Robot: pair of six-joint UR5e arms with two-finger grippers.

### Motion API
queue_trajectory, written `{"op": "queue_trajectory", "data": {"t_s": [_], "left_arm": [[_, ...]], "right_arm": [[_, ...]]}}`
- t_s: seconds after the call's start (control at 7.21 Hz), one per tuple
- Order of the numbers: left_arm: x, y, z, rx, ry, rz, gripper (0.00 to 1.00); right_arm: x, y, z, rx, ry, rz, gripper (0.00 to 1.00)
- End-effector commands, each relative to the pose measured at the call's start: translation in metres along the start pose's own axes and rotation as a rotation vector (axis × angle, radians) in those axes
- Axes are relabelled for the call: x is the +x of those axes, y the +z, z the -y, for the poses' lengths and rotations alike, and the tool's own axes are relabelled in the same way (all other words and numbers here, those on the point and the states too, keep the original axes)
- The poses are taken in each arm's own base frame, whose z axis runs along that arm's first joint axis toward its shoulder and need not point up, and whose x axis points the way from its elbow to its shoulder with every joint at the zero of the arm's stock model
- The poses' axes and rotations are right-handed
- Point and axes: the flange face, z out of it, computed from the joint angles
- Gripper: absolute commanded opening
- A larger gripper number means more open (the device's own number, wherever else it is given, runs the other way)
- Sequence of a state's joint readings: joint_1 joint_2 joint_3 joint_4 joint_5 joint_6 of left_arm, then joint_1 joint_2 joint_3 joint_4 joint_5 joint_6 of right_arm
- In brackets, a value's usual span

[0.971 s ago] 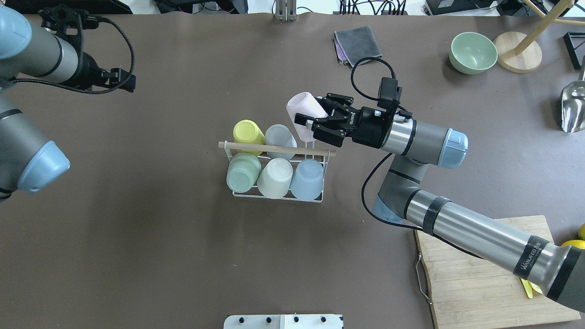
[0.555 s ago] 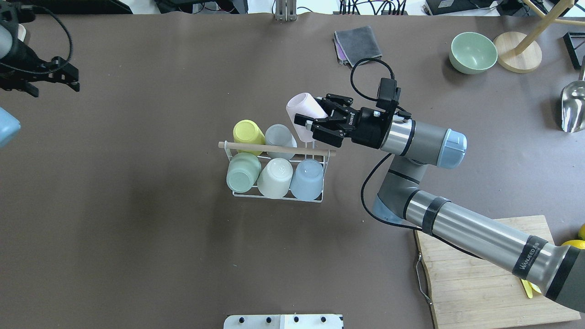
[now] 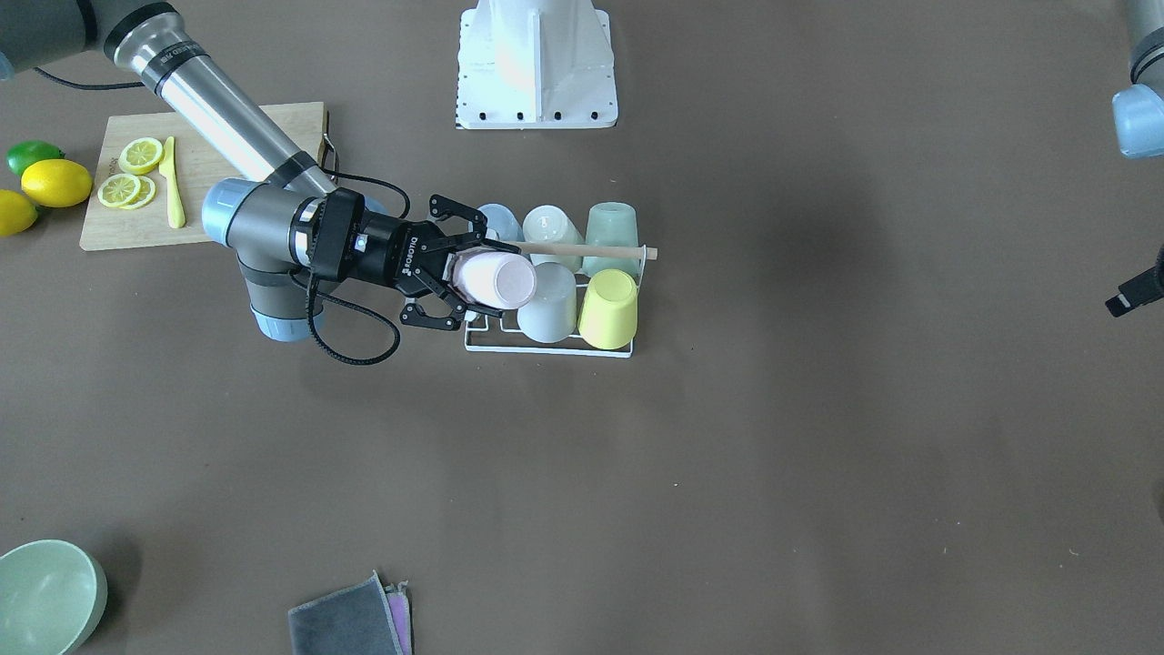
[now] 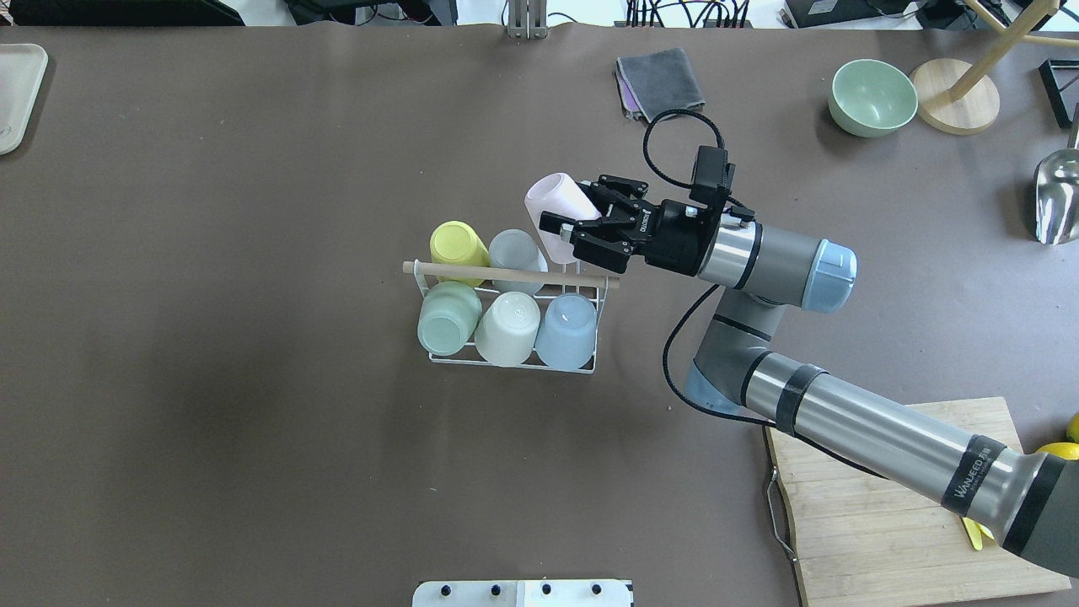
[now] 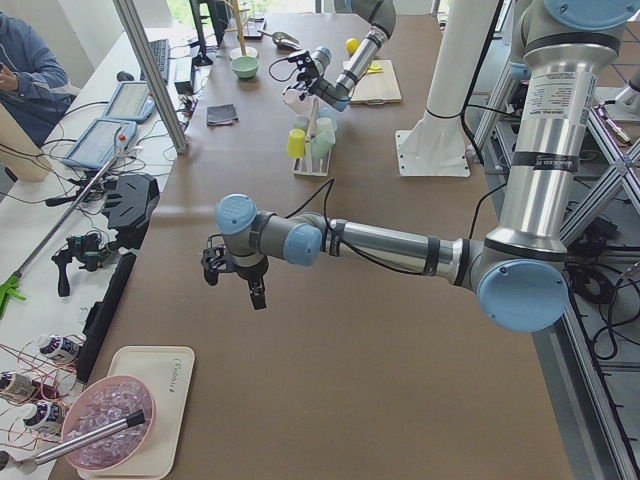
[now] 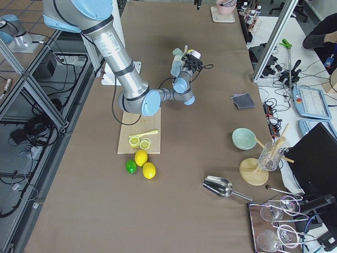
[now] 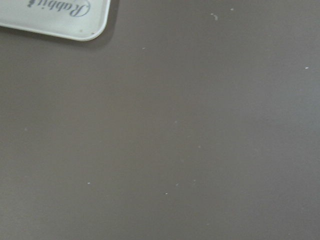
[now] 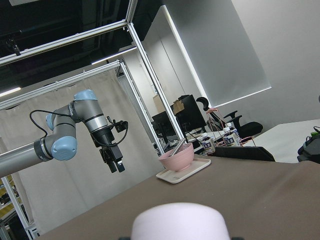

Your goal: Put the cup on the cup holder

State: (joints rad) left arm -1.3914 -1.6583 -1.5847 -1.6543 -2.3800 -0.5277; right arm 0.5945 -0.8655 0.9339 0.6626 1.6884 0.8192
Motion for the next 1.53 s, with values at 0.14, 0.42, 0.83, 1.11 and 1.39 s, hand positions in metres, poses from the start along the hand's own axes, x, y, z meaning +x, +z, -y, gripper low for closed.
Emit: {"op": "queue_trajectory", "data": {"t_s": [0.14,0.42,0.83,1.11,1.39], "left_arm": [[-0.073,0.002,-0.005,-0.034,0.020,-0.039,0.98],[-0.099,0.007,-0.010,-0.047,0.196,-0.021,0.98],[-0.098,0.001,-0.010,-0.049,0.197,0.021,0.98],[-0.086,-0.012,-0.017,-0.066,0.176,0.019,0.98],[-0.086,-0.013,-0.020,-0.084,0.156,0.056,0.98]], "right_arm": [[-0.005,0.001,-0.006,0.001,0.007,0.012,0.00],[-0.004,0.001,-0.005,0.003,0.006,0.010,0.00],[-0.004,-0.001,-0.006,0.000,0.006,0.010,0.00],[-0.002,-0.007,-0.007,0.004,0.004,0.015,0.00],[-0.003,-0.007,-0.006,0.005,0.006,0.016,0.00]]}}
